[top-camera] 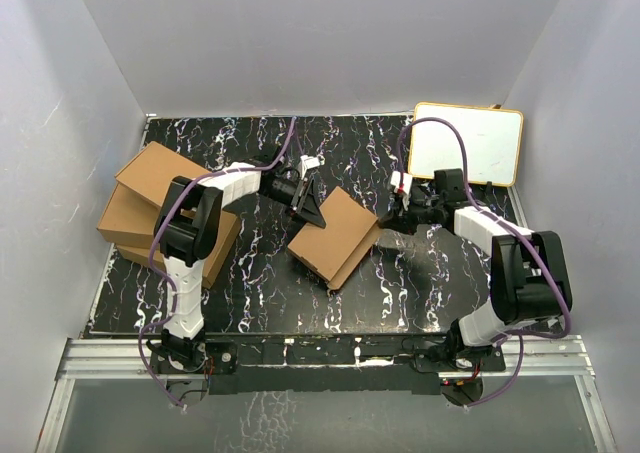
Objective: Fold the paper box
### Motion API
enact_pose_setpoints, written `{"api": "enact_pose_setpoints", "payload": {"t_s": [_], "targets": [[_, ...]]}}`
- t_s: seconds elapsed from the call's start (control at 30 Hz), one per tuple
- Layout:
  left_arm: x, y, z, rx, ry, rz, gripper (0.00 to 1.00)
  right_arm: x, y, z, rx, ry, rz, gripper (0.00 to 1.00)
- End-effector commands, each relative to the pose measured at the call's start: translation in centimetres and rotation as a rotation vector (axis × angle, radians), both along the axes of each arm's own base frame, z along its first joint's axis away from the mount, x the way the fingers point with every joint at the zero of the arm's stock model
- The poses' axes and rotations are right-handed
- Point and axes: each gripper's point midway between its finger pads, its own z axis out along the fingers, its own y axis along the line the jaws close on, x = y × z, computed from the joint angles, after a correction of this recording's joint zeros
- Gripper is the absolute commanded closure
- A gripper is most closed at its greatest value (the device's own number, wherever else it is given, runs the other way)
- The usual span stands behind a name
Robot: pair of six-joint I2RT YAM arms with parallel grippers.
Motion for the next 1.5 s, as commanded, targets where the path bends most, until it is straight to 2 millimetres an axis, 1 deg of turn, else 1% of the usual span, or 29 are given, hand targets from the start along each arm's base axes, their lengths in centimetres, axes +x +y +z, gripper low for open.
{"api": "enact_pose_setpoints", "payload": {"t_s": [0.0, 0.1, 0.37, 0.47, 0.63, 0.9, 1.0, 1.17, 1.3, 1.47], "targets": [[0.0, 0.2, -1.7, 0.116, -0.040, -0.023, 0.99, 0.4, 1.7, 1.7, 0.058, 0.014, 0.056, 0.92], [-0.2, 0.2, -1.9, 0.120, -0.042, -0.033, 0.99, 0.7, 1.7, 1.1, 0.054, 0.054, 0.044, 0.92], [-0.4, 0.3, -2.3, 0.105, -0.025, -0.044, 0.99, 0.9, 1.5, 0.2, 0.043, 0.089, 0.023, 0.92], [-0.4, 0.2, -2.6, 0.106, -0.007, -0.041, 0.99, 0.9, 1.5, 0.2, 0.041, 0.079, 0.024, 0.92], [-0.3, 0.0, -2.5, 0.091, 0.007, -0.038, 0.99, 0.8, 1.9, 0.2, 0.037, 0.075, 0.035, 0.92], [0.3, -0.2, -3.4, 0.138, 0.073, -0.001, 1.00, 0.5, 3.0, 0.4, -0.007, 0.030, 0.062, 0.92], [0.4, -0.1, -3.8, 0.155, 0.090, 0.010, 1.00, 0.5, 3.0, 0.3, -0.016, 0.028, 0.059, 0.92], [0.3, -0.1, -4.1, 0.155, 0.082, 0.001, 1.00, 1.1, 2.9, -0.2, -0.024, 0.068, 0.025, 0.92], [0.1, 0.2, -4.3, 0.173, 0.080, -0.025, 1.00, 1.5, 2.9, 0.0, -0.024, 0.100, 0.004, 0.92], [-0.4, -0.1, -4.9, 0.190, 0.094, -0.052, 1.00, 1.6, 3.1, 0.7, -0.021, 0.082, 0.009, 0.92]]}}
